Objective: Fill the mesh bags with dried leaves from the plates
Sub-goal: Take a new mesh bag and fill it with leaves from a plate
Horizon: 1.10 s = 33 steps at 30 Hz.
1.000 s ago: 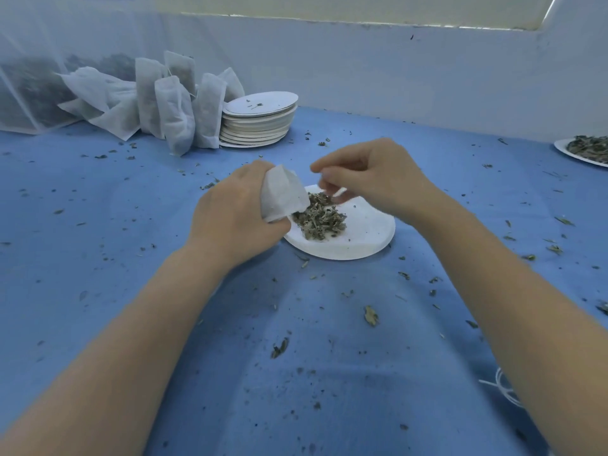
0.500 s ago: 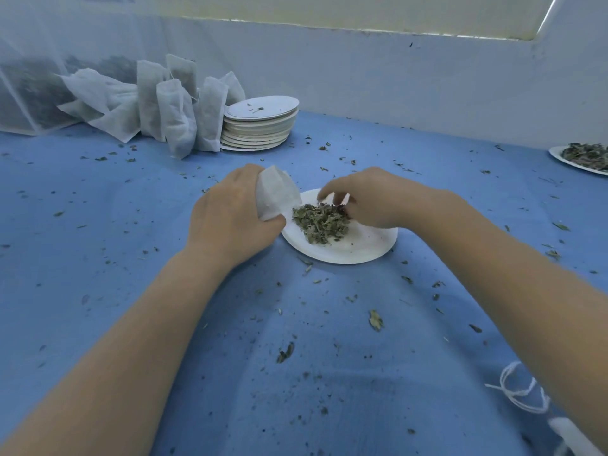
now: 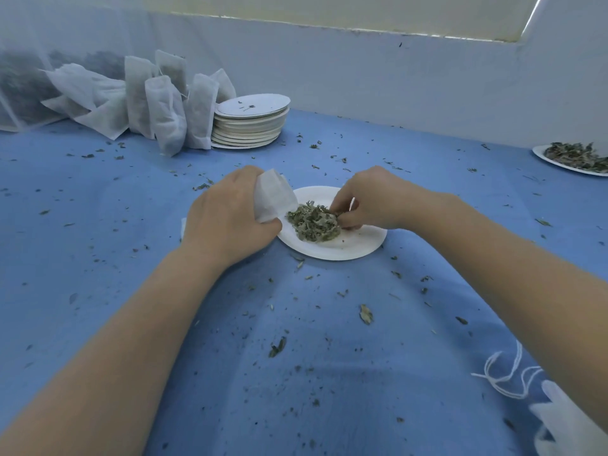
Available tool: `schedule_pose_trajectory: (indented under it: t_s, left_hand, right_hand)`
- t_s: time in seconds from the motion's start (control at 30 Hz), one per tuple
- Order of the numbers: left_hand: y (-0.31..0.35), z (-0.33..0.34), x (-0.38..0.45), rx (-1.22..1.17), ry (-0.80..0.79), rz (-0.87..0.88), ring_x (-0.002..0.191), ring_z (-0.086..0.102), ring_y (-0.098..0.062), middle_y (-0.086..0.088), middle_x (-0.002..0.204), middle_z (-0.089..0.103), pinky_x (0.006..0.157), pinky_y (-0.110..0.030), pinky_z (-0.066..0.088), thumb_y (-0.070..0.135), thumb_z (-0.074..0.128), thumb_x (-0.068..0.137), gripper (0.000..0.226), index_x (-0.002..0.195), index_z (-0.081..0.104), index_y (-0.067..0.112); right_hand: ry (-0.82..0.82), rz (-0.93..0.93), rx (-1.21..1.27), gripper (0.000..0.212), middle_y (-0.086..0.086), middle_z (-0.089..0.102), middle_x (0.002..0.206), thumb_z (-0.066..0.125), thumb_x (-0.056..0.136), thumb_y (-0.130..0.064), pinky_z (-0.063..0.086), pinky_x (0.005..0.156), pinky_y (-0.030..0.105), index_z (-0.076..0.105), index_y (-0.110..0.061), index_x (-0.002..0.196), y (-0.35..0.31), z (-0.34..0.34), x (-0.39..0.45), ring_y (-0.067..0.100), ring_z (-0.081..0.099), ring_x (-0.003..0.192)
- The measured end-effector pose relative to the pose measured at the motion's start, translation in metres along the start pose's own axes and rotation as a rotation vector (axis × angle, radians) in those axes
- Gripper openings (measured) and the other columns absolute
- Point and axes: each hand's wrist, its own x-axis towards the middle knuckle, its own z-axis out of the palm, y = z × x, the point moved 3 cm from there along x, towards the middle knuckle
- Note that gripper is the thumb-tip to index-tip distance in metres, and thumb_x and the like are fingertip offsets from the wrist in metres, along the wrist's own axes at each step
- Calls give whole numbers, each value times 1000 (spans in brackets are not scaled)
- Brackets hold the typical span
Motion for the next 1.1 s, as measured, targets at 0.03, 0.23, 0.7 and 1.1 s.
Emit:
schedule_pose_trajectory:
  t_s: [0.03, 0.23, 0.7, 1.1]
  left_hand:
    - [0, 0, 0, -1, -9, 3, 94, 52, -28, -3, 108, 59, 71, -30, 35, 25, 68, 69, 49, 114, 51, 17]
    - [3, 1, -1, -3, -35, 22, 92, 54, -28, -2, 106, 60, 70, -30, 35, 28, 67, 68, 49, 114, 52, 20]
    - [12, 3, -2, 9, 6, 93, 83, 52, -26, -5, 96, 60, 63, -30, 31, 26, 68, 68, 45, 108, 54, 13]
    - [16, 0, -2, -247, 62, -10, 82, 55, -20, 7, 88, 58, 70, -33, 45, 39, 68, 63, 44, 100, 55, 20]
  right_hand:
    - [28, 5, 24, 15, -7, 67, 68, 62, 86, -15, 41, 59, 5, 73, -19, 94, 2, 1, -2, 9, 66, 80]
    - [282, -5, 198, 9, -3, 72, 75, 64, 87, -26, 46, 69, 14, 71, -27, 81, -1, -26, -20, 7, 65, 74]
    - [257, -252, -119, 17, 5, 68, 83, 57, 86, -14, 46, 75, 35, 72, -19, 88, -69, -25, -10, 19, 52, 71]
    - [180, -270, 377, 20, -13, 70, 77, 68, 80, -10, 42, 62, 2, 74, -20, 97, -65, -22, -7, -10, 58, 69]
